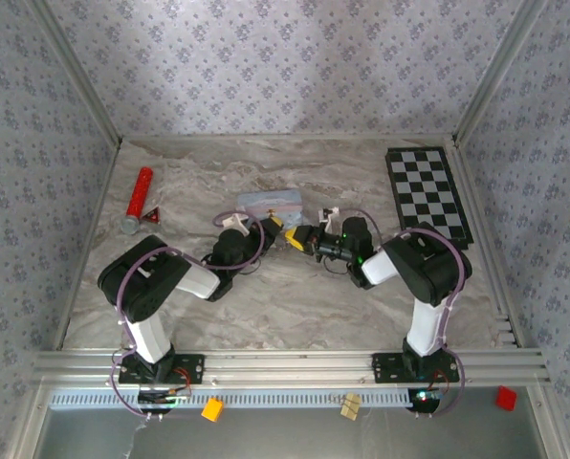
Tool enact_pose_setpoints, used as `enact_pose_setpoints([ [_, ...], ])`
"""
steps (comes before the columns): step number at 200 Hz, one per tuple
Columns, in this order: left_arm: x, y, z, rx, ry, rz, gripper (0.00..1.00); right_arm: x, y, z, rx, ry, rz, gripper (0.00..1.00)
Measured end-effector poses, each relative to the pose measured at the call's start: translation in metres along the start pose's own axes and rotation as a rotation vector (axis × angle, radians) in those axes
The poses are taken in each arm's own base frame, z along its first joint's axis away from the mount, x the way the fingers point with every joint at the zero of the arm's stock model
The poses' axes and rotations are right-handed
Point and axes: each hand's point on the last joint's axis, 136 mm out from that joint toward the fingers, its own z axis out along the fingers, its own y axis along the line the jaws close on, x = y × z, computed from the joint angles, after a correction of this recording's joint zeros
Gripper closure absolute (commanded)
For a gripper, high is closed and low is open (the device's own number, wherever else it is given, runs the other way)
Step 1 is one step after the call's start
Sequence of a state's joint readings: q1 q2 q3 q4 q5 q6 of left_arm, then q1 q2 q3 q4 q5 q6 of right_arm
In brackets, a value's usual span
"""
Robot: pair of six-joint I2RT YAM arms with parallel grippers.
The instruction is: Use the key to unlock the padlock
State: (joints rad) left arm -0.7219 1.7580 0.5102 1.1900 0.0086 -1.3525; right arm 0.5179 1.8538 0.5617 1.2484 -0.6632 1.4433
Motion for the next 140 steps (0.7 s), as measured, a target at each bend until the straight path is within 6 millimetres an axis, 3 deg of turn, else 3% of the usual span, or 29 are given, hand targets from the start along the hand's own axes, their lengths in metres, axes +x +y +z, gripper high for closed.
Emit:
enact_pose_setpoints([
  [140,0.0055,-0.006,0.0041,-0.017,0.018,0.01,1.0,0.0026,-0.0001,-0.0034,-0.007,0.042,-0.1,1.0],
])
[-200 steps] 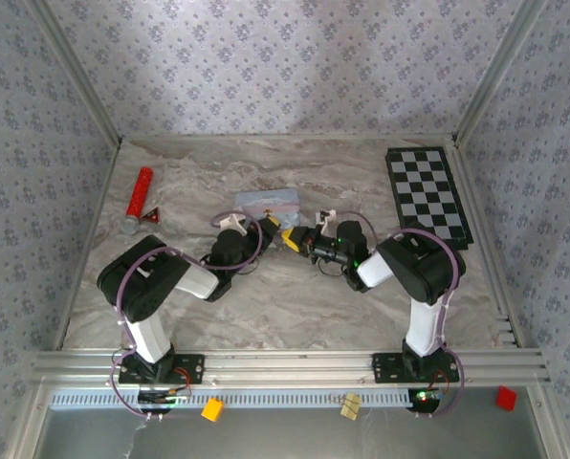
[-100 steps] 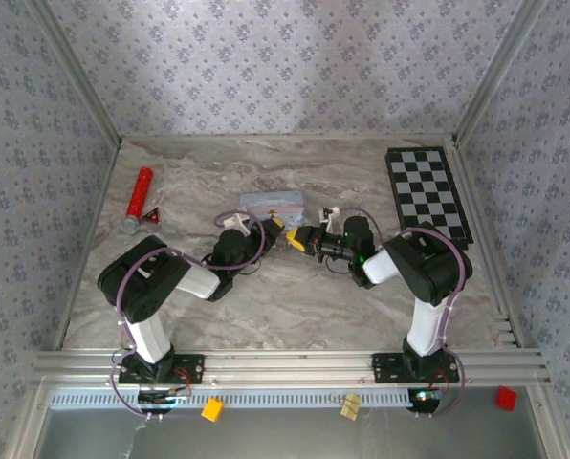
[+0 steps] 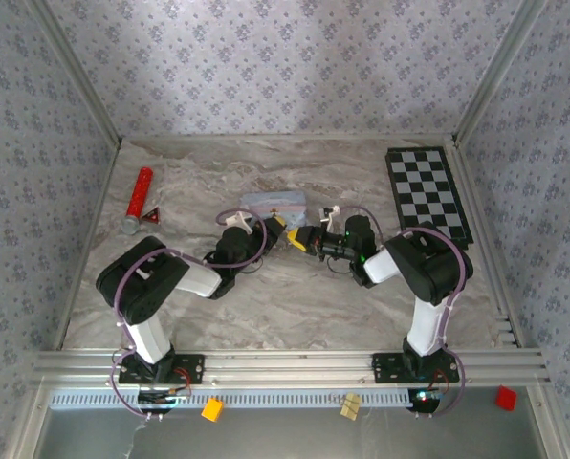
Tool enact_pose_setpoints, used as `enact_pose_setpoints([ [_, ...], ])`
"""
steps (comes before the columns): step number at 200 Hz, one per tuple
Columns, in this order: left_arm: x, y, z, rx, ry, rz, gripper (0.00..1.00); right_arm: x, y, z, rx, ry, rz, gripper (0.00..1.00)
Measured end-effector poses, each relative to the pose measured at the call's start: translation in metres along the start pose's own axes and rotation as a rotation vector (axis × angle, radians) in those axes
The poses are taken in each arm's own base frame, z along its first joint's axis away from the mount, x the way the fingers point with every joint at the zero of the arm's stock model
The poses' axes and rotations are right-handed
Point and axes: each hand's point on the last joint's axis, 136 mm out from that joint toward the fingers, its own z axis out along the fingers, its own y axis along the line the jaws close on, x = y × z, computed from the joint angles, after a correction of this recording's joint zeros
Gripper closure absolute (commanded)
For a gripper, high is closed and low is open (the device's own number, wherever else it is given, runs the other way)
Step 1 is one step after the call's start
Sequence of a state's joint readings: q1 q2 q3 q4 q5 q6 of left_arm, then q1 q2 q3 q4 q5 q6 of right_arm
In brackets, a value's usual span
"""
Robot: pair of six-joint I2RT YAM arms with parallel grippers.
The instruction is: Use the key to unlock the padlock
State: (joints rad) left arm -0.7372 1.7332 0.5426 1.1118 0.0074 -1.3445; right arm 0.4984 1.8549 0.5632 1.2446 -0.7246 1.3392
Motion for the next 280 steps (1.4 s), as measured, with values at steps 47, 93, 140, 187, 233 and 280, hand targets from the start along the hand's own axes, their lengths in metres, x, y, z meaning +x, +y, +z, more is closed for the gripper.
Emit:
enact_pose_setpoints([
  [47,-0.001,-0.007,-0.004,-0.002,0.002,0.013,1.0,0.001,0.007,0.0,-0.025,0.041,-0.011,1.0],
  [93,-0.004,-0.011,-0.002,0.005,-0.014,0.023,1.0,-0.002,0.012,0.002,-0.035,0.043,0.037,1.0],
  [140,-0.004,-0.014,-0.001,0.012,-0.016,0.038,1.0,-0.003,0.016,0.002,-0.045,0.052,0.069,1.0],
  [187,0.002,-0.016,-0.001,0.021,0.019,0.047,1.0,-0.003,0.016,-0.004,-0.053,0.085,0.081,1.0],
  [233,0.008,-0.023,-0.007,0.02,0.066,0.06,1.0,0.004,0.02,-0.008,-0.075,0.134,0.036,1.0],
  [280,0.012,-0.028,-0.013,0.016,0.095,0.085,1.0,0.009,0.026,-0.009,-0.105,0.154,-0.036,0.97],
])
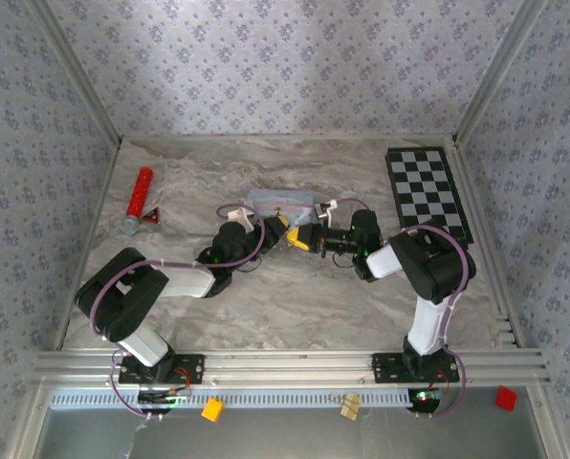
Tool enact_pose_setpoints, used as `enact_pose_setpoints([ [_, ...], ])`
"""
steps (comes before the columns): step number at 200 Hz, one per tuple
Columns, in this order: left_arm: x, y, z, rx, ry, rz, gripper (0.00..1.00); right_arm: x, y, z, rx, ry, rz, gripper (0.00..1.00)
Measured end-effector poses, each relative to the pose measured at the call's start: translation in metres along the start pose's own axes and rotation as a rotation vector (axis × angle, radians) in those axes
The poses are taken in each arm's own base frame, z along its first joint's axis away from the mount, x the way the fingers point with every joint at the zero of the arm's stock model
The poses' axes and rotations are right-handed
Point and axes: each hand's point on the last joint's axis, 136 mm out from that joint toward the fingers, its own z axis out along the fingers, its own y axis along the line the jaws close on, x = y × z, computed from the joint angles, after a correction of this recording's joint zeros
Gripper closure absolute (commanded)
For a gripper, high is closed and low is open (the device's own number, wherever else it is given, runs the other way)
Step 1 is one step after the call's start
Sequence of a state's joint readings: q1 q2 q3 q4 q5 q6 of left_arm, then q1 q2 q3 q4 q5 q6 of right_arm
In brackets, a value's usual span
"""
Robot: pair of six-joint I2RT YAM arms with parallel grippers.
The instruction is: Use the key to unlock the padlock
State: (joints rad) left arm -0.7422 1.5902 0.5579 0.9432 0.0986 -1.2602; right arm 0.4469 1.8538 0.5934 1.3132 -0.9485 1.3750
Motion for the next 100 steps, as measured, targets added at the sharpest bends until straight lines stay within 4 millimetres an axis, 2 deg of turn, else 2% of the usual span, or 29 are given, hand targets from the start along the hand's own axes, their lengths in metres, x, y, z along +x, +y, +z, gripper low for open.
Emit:
enact_pose_setpoints([
  [100,0.012,0.011,-0.008,-0.037,0.054,-0.05,1.0,0.009,-0.007,0.003,0.018,-0.008,-0.014,0.84],
])
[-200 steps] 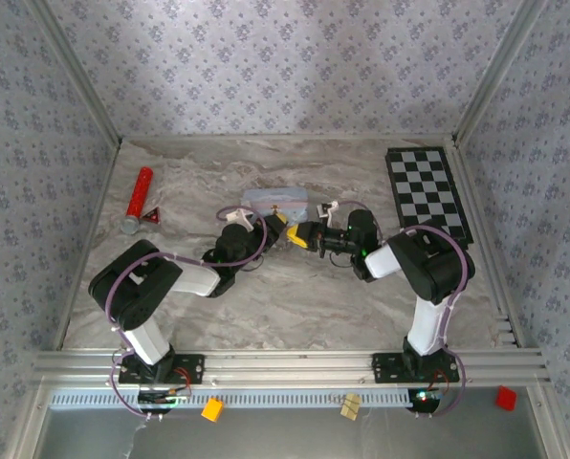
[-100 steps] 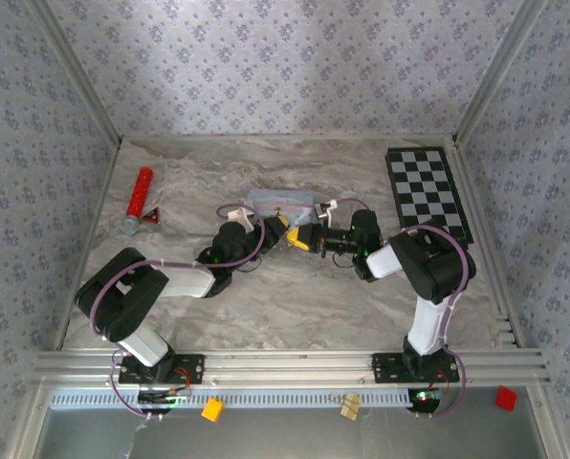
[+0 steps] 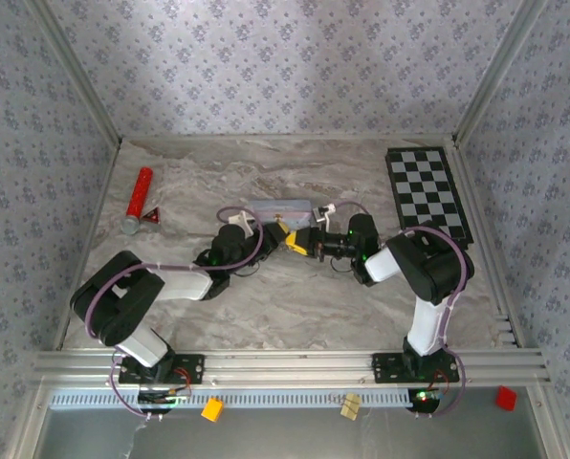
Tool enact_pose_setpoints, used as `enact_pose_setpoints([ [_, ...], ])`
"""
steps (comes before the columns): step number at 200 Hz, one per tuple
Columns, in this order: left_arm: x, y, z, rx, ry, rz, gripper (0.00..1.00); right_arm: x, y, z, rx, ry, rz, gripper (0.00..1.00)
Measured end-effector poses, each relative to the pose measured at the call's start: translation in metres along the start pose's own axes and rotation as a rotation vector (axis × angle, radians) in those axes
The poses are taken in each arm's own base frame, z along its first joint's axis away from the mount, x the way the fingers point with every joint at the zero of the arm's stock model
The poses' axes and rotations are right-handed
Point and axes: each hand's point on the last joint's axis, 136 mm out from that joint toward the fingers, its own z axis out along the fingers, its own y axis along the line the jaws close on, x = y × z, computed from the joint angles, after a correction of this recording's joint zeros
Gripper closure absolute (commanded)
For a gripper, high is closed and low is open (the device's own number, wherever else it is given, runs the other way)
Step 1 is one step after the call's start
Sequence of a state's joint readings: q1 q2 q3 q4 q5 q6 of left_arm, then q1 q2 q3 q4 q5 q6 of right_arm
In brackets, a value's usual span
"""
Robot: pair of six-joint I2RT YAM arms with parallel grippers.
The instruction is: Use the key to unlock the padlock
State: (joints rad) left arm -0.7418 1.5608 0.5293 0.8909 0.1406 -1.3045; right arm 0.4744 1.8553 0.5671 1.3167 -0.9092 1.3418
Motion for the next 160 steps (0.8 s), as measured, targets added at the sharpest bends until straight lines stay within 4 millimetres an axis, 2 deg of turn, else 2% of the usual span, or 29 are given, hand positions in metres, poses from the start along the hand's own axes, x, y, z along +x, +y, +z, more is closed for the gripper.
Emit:
enact_pose_setpoints([
  [59,-0.0012,0.0055,-0.005,-0.008,-0.017,-0.049,1.0,0.0026,-0.0038,0.0034,0.009,-0.001,0.009,0.78],
  [160,-0.0021,0.0099,-0.0082,-0.009,-0.03,-0.07,1.0,-0.0015,-0.0054,0.0025,0.015,-0.035,0.007,0.78],
])
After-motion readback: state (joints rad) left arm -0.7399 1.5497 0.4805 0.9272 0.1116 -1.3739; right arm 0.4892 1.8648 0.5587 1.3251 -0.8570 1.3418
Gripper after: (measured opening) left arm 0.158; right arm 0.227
